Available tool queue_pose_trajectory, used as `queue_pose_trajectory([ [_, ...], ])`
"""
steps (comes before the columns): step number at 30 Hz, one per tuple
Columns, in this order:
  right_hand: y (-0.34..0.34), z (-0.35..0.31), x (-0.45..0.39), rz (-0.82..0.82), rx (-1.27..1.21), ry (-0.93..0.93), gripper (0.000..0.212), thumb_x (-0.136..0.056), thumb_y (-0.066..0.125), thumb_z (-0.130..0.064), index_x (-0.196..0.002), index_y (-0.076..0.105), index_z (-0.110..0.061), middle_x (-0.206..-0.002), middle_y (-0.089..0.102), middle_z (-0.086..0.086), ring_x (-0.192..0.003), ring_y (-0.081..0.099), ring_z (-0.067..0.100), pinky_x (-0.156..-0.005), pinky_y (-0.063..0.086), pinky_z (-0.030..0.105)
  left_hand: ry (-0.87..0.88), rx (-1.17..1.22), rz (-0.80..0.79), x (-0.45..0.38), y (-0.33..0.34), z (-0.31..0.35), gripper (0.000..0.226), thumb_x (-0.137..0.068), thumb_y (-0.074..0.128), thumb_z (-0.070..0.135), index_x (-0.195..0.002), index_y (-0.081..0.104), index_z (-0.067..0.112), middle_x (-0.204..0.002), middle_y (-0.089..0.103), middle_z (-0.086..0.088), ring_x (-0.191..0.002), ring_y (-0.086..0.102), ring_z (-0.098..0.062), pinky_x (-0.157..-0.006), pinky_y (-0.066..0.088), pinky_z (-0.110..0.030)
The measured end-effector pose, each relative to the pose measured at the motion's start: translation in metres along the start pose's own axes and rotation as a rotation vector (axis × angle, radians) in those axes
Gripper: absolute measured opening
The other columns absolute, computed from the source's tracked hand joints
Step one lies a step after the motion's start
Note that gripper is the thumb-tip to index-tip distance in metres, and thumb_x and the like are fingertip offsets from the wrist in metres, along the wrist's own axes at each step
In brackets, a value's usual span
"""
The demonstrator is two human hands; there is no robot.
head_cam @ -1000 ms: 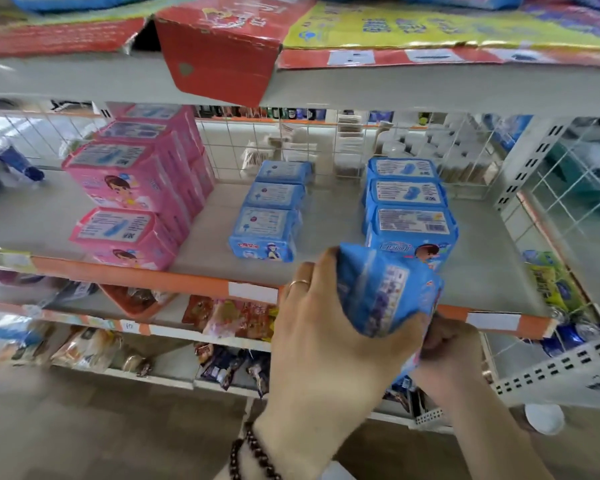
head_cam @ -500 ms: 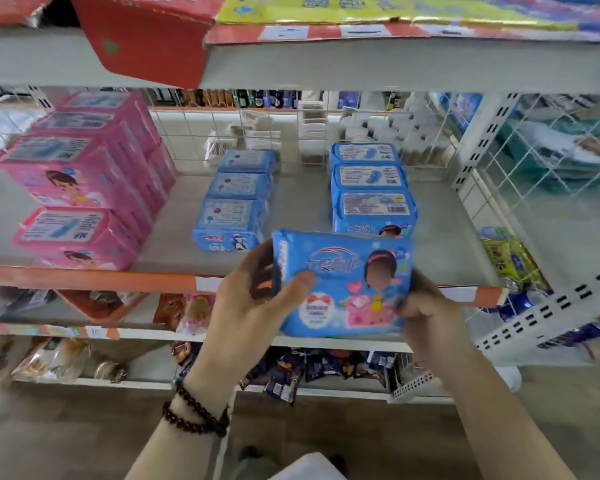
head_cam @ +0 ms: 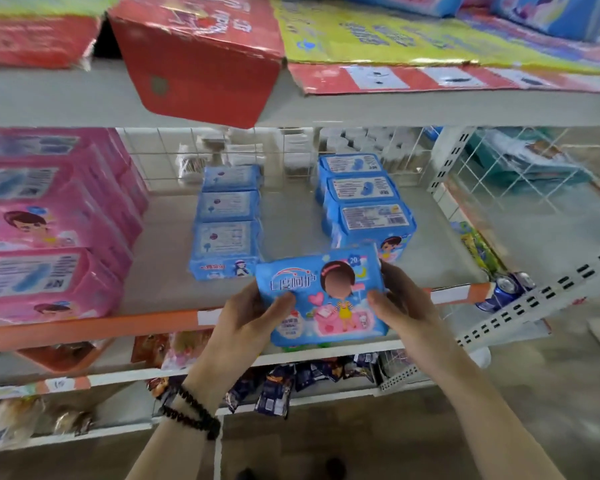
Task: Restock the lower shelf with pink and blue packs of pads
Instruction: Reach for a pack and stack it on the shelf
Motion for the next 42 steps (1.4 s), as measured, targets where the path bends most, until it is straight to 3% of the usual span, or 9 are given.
queue_pose_trajectory([
  [2,-0.006,0.006,0.0,0.017,0.052,0.008,0.067,-0.075,0.068,-0.068,-0.135,0.055,-0.04,-0.127,0.067,-0.004,-0.12,0.062,0.019,-0.102,0.049,0.048,0.005,-0.037,-0.039,-0.009,0.001,-0.004,0.031,-0.085,0.063,0.024,-0.113,0.066,0.01,-0.107,0.078,0.0,-0.097,0.075,-0.015,-0.075,0.058,-0.021],
  [7,-0.033,0.022,-0.001,0.071,0.095,-0.015,0.064,-0.074,0.071,-0.049,-0.134,0.054,-0.04,-0.12,0.069,-0.009,-0.116,0.062,0.009,-0.084,0.05,0.022,0.018,-0.149,-0.05,-0.028,0.018,-0.021,0.04,-0.085,0.07,0.034,-0.12,0.065,0.014,-0.111,0.077,0.003,-0.105,0.073,-0.016,-0.082,0.059,-0.028],
  [10,-0.054,0.031,-0.006,0.036,0.088,0.003,0.075,-0.068,0.073,-0.05,-0.138,0.053,-0.031,-0.124,0.068,-0.004,-0.117,0.063,0.014,-0.088,0.053,0.028,0.053,-0.237,-0.058,-0.037,0.035,-0.026,0.04,-0.091,0.072,0.033,-0.127,0.062,0.019,-0.115,0.075,0.006,-0.107,0.072,-0.014,-0.088,0.059,-0.036],
  [13,-0.076,0.043,-0.014,0.032,0.092,0.041,0.061,-0.066,0.077,-0.046,-0.125,0.06,-0.041,-0.122,0.065,0.002,-0.108,0.068,0.019,-0.085,0.055,0.031,0.057,-0.311,-0.042,-0.041,0.054,-0.027,0.042,-0.091,0.072,0.032,-0.13,0.06,0.021,-0.113,0.075,0.014,-0.107,0.071,-0.008,-0.088,0.059,-0.03],
  [16,-0.102,0.062,-0.023,0.0,0.085,0.065,0.053,-0.075,0.083,-0.016,-0.121,0.061,-0.03,-0.113,0.07,0.001,-0.104,0.07,0.023,-0.084,0.058,0.032,0.151,-0.467,0.012,-0.044,0.079,-0.018,0.044,-0.089,0.075,0.028,-0.13,0.06,0.029,-0.108,0.073,0.025,-0.101,0.069,0.003,-0.085,0.056,-0.017],
  [20,-0.131,0.079,-0.039,0.004,0.112,0.149,0.048,-0.079,0.07,0.015,-0.116,0.059,-0.014,-0.098,0.073,-0.003,-0.094,0.072,0.015,-0.067,0.055,0.017,0.206,-0.608,0.068,-0.059,0.105,-0.021,0.073,-0.084,0.078,0.039,-0.149,0.046,0.029,-0.104,0.07,0.008,-0.095,0.067,-0.008,-0.084,0.056,-0.034],
  [30,-0.143,0.078,-0.069,-0.028,0.248,0.04,0.053,-0.081,0.069,0.014,-0.115,0.059,-0.025,-0.098,0.075,-0.018,-0.094,0.07,0.0,-0.071,0.052,0.009,0.287,-0.602,0.209,-0.083,0.11,-0.049,0.082,-0.08,0.084,0.03,-0.152,0.044,0.022,-0.134,0.051,0.01,-0.118,0.052,0.0,-0.1,0.038,-0.005],
  [37,-0.137,0.079,-0.086,0.023,0.357,-0.01,0.057,-0.081,0.071,0.011,-0.111,0.057,-0.036,-0.101,0.071,-0.014,-0.089,0.065,-0.013,-0.072,0.05,0.004,0.25,-0.59,0.242,-0.095,0.091,-0.067,0.086,-0.08,0.083,0.038,-0.154,0.039,0.03,-0.137,0.046,0.004,-0.118,0.053,-0.01,-0.107,0.042,-0.022],
  [42,-0.134,0.079,-0.086,0.021,0.406,-0.039,0.053,-0.084,0.072,0.005,-0.122,0.057,-0.03,-0.103,0.071,-0.028,-0.097,0.065,-0.011,-0.077,0.051,0.007,0.244,-0.585,0.219,-0.103,0.084,-0.075,0.086,-0.082,0.081,0.04,-0.155,0.036,0.034,-0.134,0.045,0.007,-0.114,0.052,-0.005,-0.105,0.04,-0.017],
])
Point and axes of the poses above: each hand's wrist, its own x-axis away from the middle knuckle, its own y-axis out of the palm, z = x × y, the point moved 6 cm from there along -x, towards the middle knuckle
